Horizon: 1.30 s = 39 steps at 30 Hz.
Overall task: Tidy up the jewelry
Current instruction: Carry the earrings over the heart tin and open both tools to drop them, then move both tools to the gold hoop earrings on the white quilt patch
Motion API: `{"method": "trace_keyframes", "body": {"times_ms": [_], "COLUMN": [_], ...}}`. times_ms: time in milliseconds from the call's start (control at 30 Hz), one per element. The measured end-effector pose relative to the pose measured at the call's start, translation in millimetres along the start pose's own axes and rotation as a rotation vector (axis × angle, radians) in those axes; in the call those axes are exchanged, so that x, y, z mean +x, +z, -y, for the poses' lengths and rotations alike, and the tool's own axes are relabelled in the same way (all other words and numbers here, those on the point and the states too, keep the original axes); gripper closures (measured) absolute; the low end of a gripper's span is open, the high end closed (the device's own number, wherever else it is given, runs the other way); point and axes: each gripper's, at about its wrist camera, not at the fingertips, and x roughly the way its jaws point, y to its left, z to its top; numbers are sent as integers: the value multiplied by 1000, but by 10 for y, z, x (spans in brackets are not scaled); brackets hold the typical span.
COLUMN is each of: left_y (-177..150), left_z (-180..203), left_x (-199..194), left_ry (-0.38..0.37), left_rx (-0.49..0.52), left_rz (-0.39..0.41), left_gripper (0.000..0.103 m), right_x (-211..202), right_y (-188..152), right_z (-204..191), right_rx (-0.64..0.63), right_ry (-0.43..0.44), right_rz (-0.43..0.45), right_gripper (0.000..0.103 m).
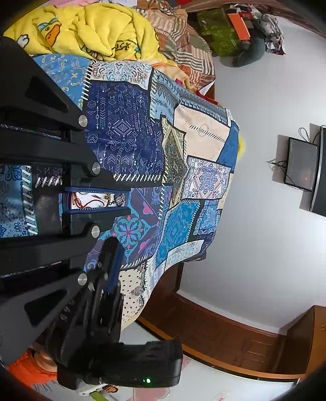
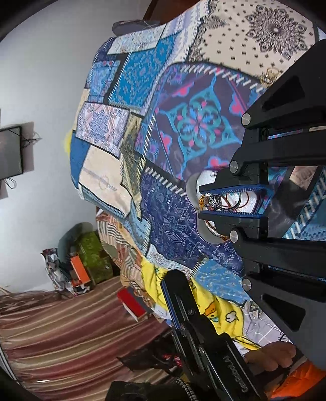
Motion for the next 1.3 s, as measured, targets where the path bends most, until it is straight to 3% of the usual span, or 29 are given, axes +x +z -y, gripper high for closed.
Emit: {"method": "trace_keyframes", "body": {"times_ms": [400,900,1067,1233,1300], "left_y": [-79,-202,-183,-126,-100], "left_z": [-86,-200,-209,-193,-166], "left_x": [419,671,606,455,378], "left_ry": [-24,17,35,44,51], "left_rx": [0,-15,-16,-22,-17], "left_rz": [-77,-139,-133,-106,-92], "left_gripper": [95,95,95,90,84], "right_x": [355,420,369,233,175], "right_y": [-64,-80,-69,-51,-49], "right_z": [-8,-94,-112,-111,-96], "right_rx": [-30,-117,-126,-125,-124], "right_ry": [-3,-57,-78,-92,-97], "right_rz": [-88,-93,-85,-58,-49], "right_gripper": [91,91,78,74,73]}}
